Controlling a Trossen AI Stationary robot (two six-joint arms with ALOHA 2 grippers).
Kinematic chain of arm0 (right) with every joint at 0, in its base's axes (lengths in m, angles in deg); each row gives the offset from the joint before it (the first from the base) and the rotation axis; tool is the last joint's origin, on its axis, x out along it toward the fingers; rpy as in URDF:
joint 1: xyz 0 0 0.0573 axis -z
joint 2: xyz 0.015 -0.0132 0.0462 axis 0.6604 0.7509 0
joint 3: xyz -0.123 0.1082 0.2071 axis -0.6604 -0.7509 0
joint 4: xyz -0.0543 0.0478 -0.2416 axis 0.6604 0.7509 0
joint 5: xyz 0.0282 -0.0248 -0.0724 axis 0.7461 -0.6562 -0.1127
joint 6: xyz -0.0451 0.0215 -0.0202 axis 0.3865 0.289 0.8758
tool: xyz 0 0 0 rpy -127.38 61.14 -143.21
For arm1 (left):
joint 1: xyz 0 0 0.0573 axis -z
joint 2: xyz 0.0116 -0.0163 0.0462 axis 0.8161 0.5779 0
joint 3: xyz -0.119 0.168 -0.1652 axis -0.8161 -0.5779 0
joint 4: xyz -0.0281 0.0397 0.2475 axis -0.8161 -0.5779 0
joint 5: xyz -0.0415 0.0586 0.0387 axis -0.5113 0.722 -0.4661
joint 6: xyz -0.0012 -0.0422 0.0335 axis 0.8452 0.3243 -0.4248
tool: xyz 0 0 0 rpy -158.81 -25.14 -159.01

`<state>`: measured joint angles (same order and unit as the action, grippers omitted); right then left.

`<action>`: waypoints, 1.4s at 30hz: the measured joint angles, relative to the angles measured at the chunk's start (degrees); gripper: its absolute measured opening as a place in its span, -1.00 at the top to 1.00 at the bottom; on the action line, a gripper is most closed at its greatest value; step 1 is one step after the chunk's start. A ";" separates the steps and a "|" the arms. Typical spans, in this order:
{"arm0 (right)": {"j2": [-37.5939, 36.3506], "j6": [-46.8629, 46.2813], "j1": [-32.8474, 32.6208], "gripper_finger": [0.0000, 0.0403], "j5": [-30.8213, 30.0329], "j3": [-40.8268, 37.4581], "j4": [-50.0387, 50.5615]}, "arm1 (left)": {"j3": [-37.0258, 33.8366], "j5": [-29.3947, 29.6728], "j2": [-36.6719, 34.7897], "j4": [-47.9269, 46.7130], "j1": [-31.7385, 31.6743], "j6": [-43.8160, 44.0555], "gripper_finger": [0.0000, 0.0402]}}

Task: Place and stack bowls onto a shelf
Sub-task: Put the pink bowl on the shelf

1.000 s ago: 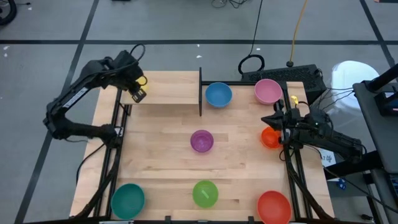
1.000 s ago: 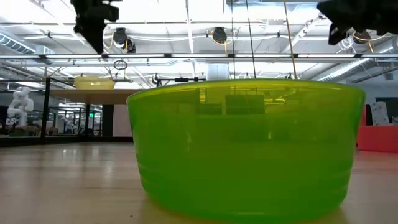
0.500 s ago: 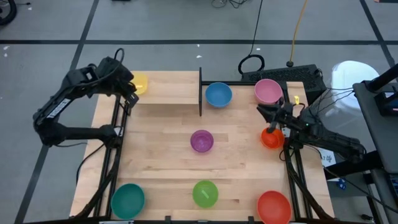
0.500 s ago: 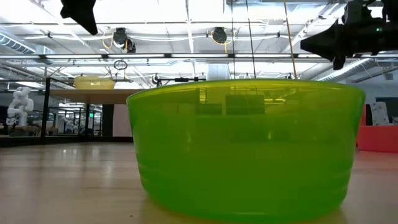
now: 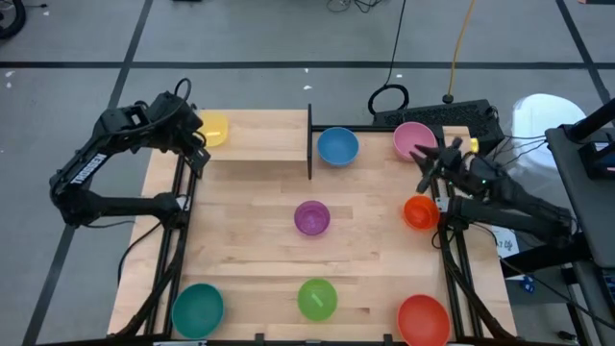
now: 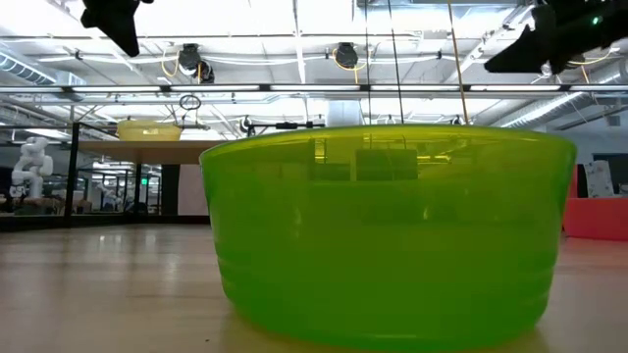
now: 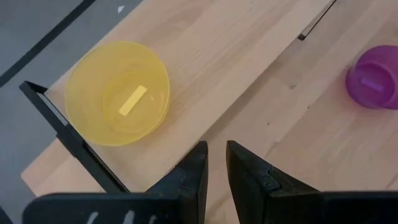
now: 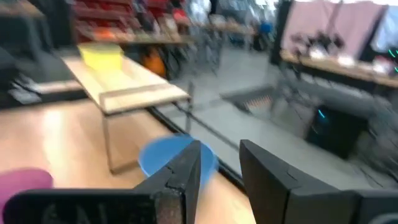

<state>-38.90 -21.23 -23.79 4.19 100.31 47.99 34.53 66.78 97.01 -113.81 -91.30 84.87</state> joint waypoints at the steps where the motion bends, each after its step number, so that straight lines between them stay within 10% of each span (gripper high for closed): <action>1: 1.38 -1.07 0.00 0.47 -0.32 2.69 4.44 | 0.00 0.00 -0.17 0.00 0.00 -0.27 0.68; 15: 27.93 -4.98 1.55 0.49 0.02 21.71 39.16 | 0.00 0.03 -0.99 -0.04 0.00 -1.18 0.68; 42: 57.34 2.24 33.56 0.49 22.86 21.76 26.37 | 0.00 0.07 -0.99 0.00 0.00 -1.92 0.68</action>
<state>18.44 -18.99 9.77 27.05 122.07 74.36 34.53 66.84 96.02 -113.81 -91.30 82.95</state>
